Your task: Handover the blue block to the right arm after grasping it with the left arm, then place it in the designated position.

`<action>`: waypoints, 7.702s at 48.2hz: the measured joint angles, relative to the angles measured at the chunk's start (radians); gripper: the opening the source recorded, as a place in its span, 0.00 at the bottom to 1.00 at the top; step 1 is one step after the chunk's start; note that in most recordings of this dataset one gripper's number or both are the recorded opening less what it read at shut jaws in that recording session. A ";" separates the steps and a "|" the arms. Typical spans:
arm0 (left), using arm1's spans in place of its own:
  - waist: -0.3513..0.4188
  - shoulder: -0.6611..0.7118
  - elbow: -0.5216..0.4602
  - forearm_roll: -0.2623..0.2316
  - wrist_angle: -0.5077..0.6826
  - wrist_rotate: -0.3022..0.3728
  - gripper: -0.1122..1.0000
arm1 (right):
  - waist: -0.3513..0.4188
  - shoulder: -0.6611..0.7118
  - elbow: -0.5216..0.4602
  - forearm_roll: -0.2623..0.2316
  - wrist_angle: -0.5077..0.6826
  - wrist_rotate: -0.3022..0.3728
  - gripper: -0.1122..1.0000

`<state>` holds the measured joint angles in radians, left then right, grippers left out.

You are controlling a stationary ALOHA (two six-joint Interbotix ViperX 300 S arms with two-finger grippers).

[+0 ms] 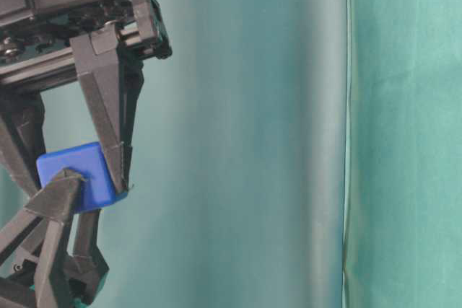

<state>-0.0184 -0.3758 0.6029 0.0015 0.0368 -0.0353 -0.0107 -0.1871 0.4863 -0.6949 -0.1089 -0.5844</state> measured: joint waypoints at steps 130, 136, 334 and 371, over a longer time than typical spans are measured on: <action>0.005 -0.094 0.054 0.000 0.040 -0.003 1.00 | 0.015 -0.181 0.126 0.298 0.103 0.871 0.57; 0.003 -0.094 0.054 0.000 0.040 -0.003 1.00 | 0.015 -0.190 0.126 0.296 0.103 0.937 0.57; 0.003 -0.092 0.052 0.000 0.040 -0.003 1.00 | 0.049 0.046 0.126 0.308 0.218 1.157 0.57; -0.005 -0.092 0.054 -0.002 0.040 -0.003 1.00 | 0.031 0.365 0.109 0.308 -0.044 1.203 0.57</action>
<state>-0.0230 -0.4679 0.6565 0.0000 0.0767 -0.0383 0.0199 0.1779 0.5952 -0.3866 -0.1534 0.6182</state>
